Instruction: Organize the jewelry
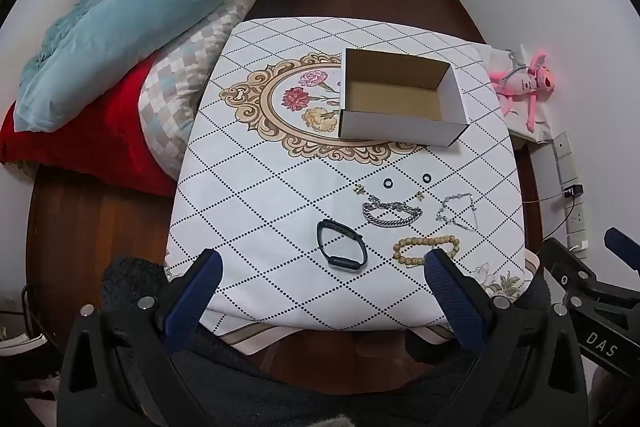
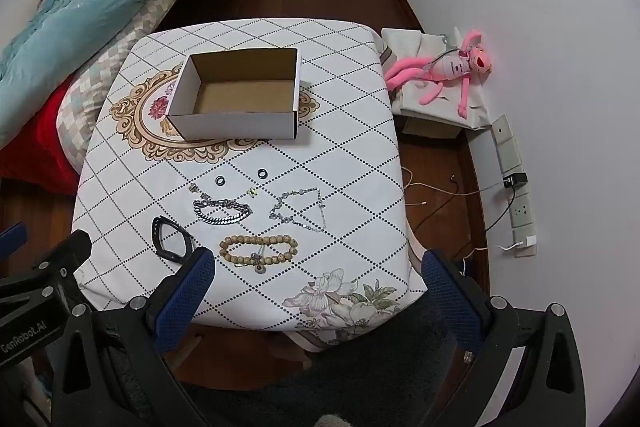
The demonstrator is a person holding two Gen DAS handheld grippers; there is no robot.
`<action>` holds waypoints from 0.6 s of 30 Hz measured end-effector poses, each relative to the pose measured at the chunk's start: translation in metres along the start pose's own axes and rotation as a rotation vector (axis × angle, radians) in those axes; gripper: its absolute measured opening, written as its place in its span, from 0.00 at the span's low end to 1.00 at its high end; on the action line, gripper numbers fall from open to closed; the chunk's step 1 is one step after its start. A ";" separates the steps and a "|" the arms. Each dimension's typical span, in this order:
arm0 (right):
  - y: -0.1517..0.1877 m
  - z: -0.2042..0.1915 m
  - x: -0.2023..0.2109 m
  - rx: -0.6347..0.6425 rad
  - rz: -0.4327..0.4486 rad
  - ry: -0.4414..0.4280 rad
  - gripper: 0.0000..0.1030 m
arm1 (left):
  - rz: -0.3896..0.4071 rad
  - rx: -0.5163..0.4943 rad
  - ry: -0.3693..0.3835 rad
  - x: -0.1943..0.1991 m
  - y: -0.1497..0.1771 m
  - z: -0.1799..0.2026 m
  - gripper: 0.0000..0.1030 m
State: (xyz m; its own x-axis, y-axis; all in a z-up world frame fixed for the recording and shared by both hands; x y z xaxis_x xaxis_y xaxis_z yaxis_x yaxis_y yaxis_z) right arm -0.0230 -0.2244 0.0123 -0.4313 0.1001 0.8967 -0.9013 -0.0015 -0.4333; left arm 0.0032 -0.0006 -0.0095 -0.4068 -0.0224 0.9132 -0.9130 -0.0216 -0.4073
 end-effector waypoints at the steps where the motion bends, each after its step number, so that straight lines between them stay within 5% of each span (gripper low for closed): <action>1: 0.000 0.000 0.001 0.000 0.004 0.000 1.00 | 0.000 0.000 -0.001 0.000 0.000 0.001 1.00; 18: -0.002 0.002 0.006 0.000 0.009 -0.001 1.00 | 0.012 0.002 0.021 0.007 -0.003 0.003 1.00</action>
State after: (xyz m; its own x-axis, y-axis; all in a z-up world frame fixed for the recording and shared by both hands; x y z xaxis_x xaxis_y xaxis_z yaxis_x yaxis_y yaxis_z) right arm -0.0236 -0.2260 0.0184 -0.4392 0.0991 0.8929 -0.8974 -0.0021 -0.4412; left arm 0.0030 -0.0037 -0.0015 -0.4182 -0.0015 0.9084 -0.9081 -0.0239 -0.4181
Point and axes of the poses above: each gripper's, at about its wrist camera, not at the fingertips, and x roughly against the way its jaws point, z to its right, y to its underside, the point moved 1 cm from there along -x, roughly the way its jaws point, and after that the axes turned 6 degrees about z, right-handed, at the moved point
